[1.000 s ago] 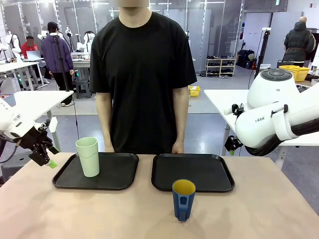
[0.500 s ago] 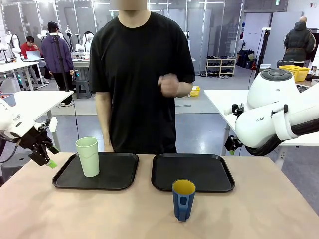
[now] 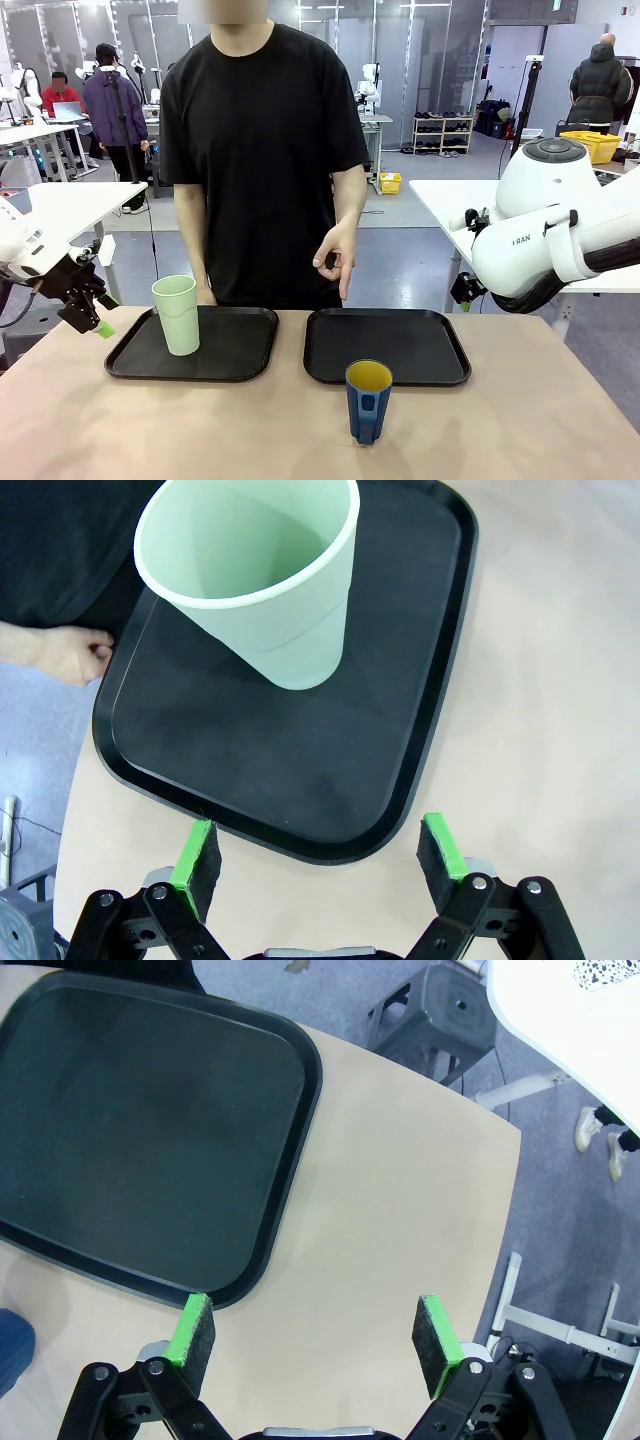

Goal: Sort and store the cups by type.
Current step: Pick up the Handle plastic cup and place it into the empty Flat Tray.

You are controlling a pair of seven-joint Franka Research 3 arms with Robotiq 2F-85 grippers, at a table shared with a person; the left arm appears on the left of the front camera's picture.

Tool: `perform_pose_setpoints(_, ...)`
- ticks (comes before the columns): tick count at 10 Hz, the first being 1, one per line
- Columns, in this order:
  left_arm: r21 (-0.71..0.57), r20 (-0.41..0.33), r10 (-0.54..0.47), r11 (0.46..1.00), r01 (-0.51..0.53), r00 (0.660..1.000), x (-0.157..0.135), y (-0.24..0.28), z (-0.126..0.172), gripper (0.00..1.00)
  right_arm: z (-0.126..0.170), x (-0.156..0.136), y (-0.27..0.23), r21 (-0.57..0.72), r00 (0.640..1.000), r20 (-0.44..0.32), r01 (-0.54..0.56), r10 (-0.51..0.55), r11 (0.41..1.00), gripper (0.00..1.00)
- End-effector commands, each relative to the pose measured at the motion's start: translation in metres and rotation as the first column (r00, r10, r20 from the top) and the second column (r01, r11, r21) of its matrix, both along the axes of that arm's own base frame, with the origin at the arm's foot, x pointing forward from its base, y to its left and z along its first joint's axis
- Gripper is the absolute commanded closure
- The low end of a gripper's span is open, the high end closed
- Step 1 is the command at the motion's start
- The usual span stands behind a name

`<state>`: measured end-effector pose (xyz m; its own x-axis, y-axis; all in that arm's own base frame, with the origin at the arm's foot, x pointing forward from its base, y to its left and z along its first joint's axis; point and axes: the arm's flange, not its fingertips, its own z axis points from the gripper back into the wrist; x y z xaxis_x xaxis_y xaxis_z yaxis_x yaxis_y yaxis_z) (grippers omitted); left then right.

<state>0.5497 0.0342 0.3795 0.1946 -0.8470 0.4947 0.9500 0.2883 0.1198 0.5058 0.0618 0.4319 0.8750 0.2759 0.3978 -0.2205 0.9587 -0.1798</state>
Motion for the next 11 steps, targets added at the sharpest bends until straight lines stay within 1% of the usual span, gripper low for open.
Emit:
perform_pose_setpoints(1, -0.032, 0.012, -0.024, 0.999, 0.025, 1.0, 0.003, 0.002, -0.001, 0.0, -0.001, -0.001, 0.0, 0.001, 1.0, 0.008, -0.003, 0.003, 1.0, 0.0)
perform_pose_setpoints(4, -0.032, 0.012, -0.024, 0.999, 0.025, 1.0, 0.003, 0.002, -0.001, 0.0, 0.0, 0.0, 0.0, 0.0, 1.0, 0.0, 0.0, 0.0, 1.0, 0.0)
perform_pose_setpoints(5, -0.032, 0.012, -0.024, 0.999, 0.025, 1.0, 0.003, 0.002, -0.001, 0.0, 0.006, 0.006, -0.002, 0.012, 0.999, 0.01, -0.053, 0.053, 0.999, 0.0)
perform_pose_setpoints(6, -0.032, 0.012, -0.024, 0.999, 0.025, 1.0, 0.003, 0.002, -0.001, 0.0, 0.013, 0.013, 0.001, -0.007, 0.98, 0.034, -0.196, 0.196, 0.981, 0.0)
perform_pose_setpoints(7, -0.032, 0.012, -0.024, 0.999, 0.025, 1.0, 0.003, 0.002, -0.001, 0.0, 0.02, 0.016, 0.004, -0.063, 0.947, 0.02, -0.32, 0.322, 0.945, 0.0)
perform_pose_setpoints(8, -0.032, 0.012, -0.024, 0.999, 0.025, 1.0, 0.003, 0.002, -0.001, 0.0, 0.025, 0.016, 0.009, -0.114, 0.889, -0.039, -0.458, 0.456, 0.882, 0.0)
perform_pose_setpoints(9, -0.032, 0.012, -0.024, 0.999, 0.025, 1.0, 0.003, 0.002, -0.001, 0.0, 0.029, 0.013, 0.013, -0.113, 0.786, -0.115, -0.618, 0.607, 0.778, 0.0)
perform_pose_setpoints(10, -0.032, 0.012, -0.024, 0.999, 0.025, 1.0, 0.003, 0.002, -0.001, 0.0, 0.029, 0.01, 0.014, -0.155, 0.702, -0.185, -0.712, 0.688, 0.685, 0.0)
perform_pose_setpoints(11, -0.032, 0.012, -0.024, 0.999, 0.025, 1.0, 0.003, 0.002, -0.001, 0.0, 0.027, 0.006, 0.013, -0.209, 0.596, -0.219, -0.802, 0.772, 0.56, 0.0)
